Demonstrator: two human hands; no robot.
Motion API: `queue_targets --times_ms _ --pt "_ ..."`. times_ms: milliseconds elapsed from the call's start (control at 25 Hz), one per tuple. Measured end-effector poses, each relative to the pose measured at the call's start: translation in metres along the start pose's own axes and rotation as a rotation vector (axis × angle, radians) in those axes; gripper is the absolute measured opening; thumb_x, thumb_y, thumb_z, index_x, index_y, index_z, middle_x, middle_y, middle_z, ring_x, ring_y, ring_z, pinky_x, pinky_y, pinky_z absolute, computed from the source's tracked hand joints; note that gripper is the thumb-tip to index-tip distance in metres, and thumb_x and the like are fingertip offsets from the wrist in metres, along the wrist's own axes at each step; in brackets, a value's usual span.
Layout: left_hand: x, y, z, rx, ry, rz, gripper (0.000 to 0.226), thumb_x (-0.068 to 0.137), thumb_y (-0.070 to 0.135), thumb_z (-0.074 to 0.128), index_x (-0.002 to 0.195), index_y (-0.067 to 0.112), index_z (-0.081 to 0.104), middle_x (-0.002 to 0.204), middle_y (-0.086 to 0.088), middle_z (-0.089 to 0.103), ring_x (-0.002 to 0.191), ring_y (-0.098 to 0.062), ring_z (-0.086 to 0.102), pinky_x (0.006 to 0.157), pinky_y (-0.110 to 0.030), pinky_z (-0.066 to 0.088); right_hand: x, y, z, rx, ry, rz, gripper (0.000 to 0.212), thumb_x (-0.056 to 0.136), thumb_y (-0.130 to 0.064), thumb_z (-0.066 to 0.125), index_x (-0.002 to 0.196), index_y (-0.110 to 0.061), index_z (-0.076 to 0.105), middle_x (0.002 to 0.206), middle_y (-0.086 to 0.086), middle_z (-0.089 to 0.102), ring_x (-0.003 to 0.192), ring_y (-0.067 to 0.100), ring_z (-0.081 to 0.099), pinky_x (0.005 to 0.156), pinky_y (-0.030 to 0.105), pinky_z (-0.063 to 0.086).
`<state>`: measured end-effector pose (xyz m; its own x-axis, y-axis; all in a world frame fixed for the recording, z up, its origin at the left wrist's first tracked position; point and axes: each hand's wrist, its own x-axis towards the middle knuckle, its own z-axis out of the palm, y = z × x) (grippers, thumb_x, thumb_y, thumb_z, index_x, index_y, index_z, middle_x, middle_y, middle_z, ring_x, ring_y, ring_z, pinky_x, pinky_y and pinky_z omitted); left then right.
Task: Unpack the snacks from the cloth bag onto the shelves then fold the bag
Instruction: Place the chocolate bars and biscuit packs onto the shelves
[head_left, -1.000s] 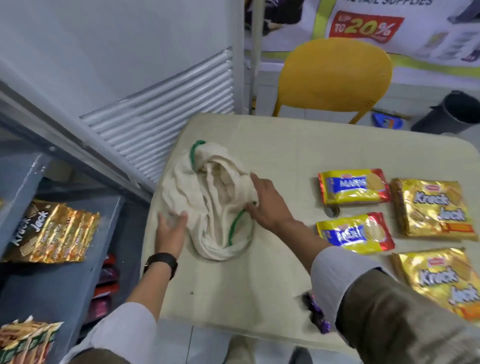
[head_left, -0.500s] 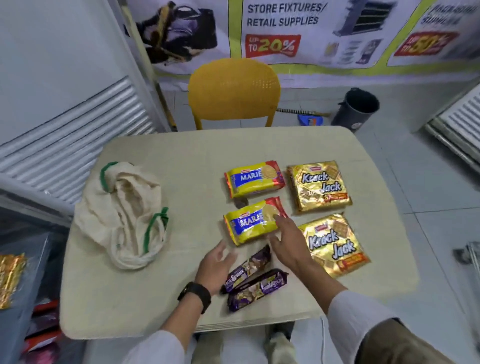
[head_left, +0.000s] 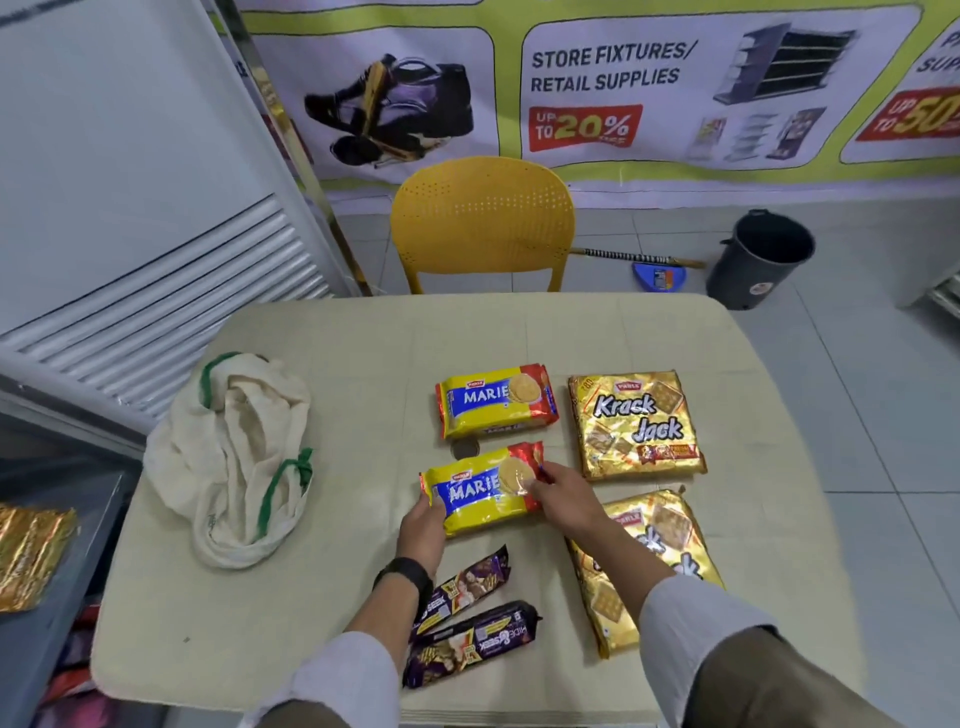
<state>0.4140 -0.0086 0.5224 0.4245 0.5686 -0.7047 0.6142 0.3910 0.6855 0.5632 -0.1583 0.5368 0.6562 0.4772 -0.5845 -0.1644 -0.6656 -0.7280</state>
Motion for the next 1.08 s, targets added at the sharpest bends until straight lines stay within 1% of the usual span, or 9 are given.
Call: queue_targets --times_ms 120,240,320,520,640,760,920,1000,1080 --pt "-0.010 0.010 0.002 0.055 0.001 0.062 0.041 0.108 0.026 0.041 0.147 0.017 0.051 0.124 -0.005 0.069 0.109 -0.021 0.064 0.090 -0.030 0.047 -0.004 -0.003 0.000 0.064 0.057 -0.021 0.030 0.099 -0.023 0.061 0.127 -0.019 0.069 0.102 -0.013 0.069 0.099 0.012 0.066 0.085 0.032 0.053" --pt "-0.018 0.039 0.001 -0.002 -0.017 0.139 0.043 0.108 0.024 0.042 0.150 0.016 0.047 0.137 -0.006 0.063 0.124 -0.021 0.059 0.107 -0.035 0.045 -0.005 -0.015 -0.010 0.111 0.149 -0.048 0.041 0.098 -0.022 0.061 0.139 -0.018 0.061 0.122 -0.005 0.066 0.115 0.019 0.063 0.100 0.039 0.052" --pt "-0.010 0.073 0.002 -0.047 -0.041 0.208 0.043 0.108 0.022 0.043 0.149 0.013 0.049 0.143 -0.008 0.060 0.132 -0.024 0.056 0.115 -0.043 0.041 0.010 -0.033 -0.024 0.125 0.221 -0.071 0.046 0.098 -0.022 0.062 0.143 -0.017 0.057 0.123 -0.005 0.064 0.116 0.018 0.062 0.102 0.037 0.050" --pt "0.034 0.148 0.014 -0.059 -0.093 0.224 0.037 0.107 0.021 0.042 0.136 0.009 0.061 0.130 -0.012 0.069 0.112 -0.022 0.066 0.101 -0.035 0.050 0.058 -0.081 -0.050 0.132 0.251 -0.046 0.034 0.092 -0.013 0.064 0.126 -0.017 0.070 0.112 0.002 0.073 0.108 0.026 0.067 0.099 0.044 0.052" --pt "0.059 0.150 0.015 -0.036 -0.095 0.188 0.036 0.107 0.023 0.042 0.134 0.011 0.063 0.128 -0.011 0.070 0.117 -0.028 0.066 0.104 -0.043 0.051 0.077 -0.090 -0.046 0.134 0.252 -0.029 0.036 0.091 -0.009 0.062 0.124 -0.017 0.070 0.114 0.003 0.073 0.109 0.027 0.067 0.095 0.042 0.054" --pt "0.074 0.143 0.014 0.000 -0.079 0.149 0.041 0.106 0.024 0.044 0.144 0.012 0.055 0.133 -0.009 0.066 0.121 -0.029 0.063 0.106 -0.045 0.050 0.087 -0.091 -0.041 0.095 0.252 -0.045 0.048 0.086 -0.003 0.054 0.128 -0.021 0.069 0.117 0.003 0.074 0.107 0.025 0.067 0.095 0.045 0.056" --pt "0.076 0.139 0.013 0.003 -0.081 0.165 0.048 0.103 0.029 0.050 0.149 0.017 0.048 0.132 -0.002 0.065 0.117 -0.021 0.062 0.105 -0.040 0.049 0.083 -0.086 -0.051 0.060 0.200 -0.068 0.045 0.084 -0.003 0.056 0.121 -0.024 0.070 0.116 -0.001 0.073 0.111 0.025 0.066 0.096 0.041 0.055" --pt "0.063 0.136 0.010 0.028 -0.026 0.209 0.056 0.099 0.034 0.053 0.151 0.017 0.043 0.146 -0.003 0.056 0.127 -0.018 0.057 0.113 -0.039 0.043 0.074 -0.073 -0.074 0.052 0.252 -0.060 0.049 0.088 -0.004 0.060 0.134 -0.019 0.063 0.131 0.002 0.066 0.126 0.025 0.059 0.107 0.040 0.047" --pt "0.039 0.121 0.009 0.102 0.077 0.289 0.055 0.100 0.037 0.053 0.152 0.025 0.041 0.152 0.004 0.050 0.127 -0.003 0.052 0.107 -0.023 0.040 0.056 -0.048 -0.105 0.067 0.382 -0.031 0.057 0.089 -0.004 0.064 0.144 -0.013 0.055 0.139 0.007 0.063 0.129 0.024 0.058 0.110 0.039 0.046"
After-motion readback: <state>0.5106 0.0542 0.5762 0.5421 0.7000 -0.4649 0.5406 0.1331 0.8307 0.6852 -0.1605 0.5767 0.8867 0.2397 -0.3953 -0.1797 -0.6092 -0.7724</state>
